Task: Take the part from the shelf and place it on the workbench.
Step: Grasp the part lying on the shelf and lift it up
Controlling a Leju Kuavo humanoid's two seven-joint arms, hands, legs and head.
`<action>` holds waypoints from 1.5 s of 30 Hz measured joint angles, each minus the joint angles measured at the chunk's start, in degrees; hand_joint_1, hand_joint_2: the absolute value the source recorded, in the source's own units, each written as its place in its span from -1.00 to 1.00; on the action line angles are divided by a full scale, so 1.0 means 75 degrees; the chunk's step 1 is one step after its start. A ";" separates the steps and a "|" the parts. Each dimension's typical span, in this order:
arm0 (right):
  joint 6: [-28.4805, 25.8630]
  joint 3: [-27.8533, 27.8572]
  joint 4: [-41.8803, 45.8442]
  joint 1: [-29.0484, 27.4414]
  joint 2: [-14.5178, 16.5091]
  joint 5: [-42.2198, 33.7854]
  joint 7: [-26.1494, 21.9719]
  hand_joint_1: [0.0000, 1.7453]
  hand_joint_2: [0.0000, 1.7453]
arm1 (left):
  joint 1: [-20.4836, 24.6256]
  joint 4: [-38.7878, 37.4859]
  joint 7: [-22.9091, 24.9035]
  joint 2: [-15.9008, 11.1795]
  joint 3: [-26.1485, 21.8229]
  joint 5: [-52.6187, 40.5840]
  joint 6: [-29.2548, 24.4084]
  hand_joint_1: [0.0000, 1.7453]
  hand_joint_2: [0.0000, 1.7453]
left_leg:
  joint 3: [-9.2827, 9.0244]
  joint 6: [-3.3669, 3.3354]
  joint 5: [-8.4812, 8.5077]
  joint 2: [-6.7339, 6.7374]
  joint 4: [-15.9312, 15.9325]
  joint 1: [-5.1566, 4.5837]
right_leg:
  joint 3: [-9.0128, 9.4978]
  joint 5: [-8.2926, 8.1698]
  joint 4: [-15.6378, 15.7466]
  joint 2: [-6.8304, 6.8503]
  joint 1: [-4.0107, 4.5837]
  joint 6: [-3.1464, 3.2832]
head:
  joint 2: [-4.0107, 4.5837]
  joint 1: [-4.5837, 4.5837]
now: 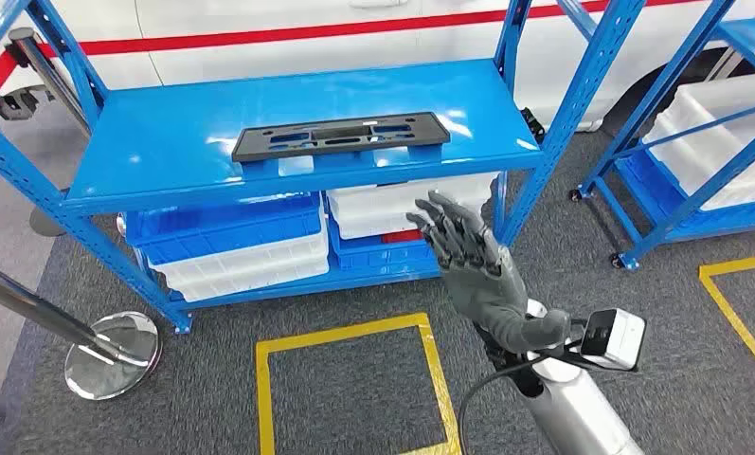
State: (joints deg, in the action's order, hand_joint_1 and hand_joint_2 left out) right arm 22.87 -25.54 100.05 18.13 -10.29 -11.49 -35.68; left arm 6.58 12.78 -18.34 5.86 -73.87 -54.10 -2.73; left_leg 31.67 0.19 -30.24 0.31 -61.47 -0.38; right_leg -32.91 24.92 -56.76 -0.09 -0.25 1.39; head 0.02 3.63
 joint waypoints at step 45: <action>0.0533 -0.0343 -0.0617 -0.0016 -0.0075 0.0074 -0.0005 -1.00 -1.00 | -0.0134 -0.0028 0.0975 0.0035 -0.0048 -0.0038 -0.0255 -1.00 -1.00 | 0.0408 -0.0143 0.0890 -0.0062 0.0520 0.0098 | 0.0287 0.0471 -0.0190 -0.0039 0.0062 -0.0202 | 0.0000 -0.0001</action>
State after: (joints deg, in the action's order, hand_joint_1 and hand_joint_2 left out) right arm 26.87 -28.12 95.42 18.01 -10.86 -10.93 -35.72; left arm 5.58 12.57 -11.02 6.12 -74.23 -54.38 -4.64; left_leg 34.73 -0.88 -23.57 -0.15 -57.57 0.35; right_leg -30.76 28.45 -58.18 -0.38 0.22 -0.12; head 0.02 3.62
